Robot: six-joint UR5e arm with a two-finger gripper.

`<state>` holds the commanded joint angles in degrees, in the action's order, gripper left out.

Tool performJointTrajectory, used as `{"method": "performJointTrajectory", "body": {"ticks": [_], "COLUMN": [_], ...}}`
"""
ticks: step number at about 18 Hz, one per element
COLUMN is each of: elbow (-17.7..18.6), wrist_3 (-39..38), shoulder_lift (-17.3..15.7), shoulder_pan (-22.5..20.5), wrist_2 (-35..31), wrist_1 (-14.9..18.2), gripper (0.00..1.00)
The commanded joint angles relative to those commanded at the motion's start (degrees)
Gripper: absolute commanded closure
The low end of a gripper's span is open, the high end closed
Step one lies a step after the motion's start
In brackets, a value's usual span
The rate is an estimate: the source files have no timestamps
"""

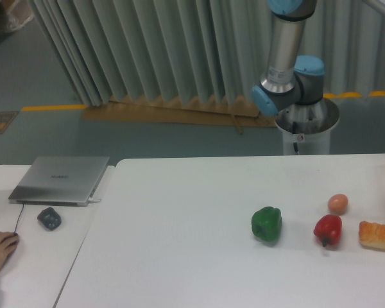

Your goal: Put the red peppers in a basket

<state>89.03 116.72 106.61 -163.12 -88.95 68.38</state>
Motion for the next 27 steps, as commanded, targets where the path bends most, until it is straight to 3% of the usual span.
{"method": "performJointTrajectory", "body": {"ticks": [27], "elbow": [0.0], "wrist_3": [-1.0], "shoulder_lift": [0.0], "shoulder_pan": [0.1], "wrist_2": [0.8], "wrist_1": [0.0], "gripper": [0.0]}}
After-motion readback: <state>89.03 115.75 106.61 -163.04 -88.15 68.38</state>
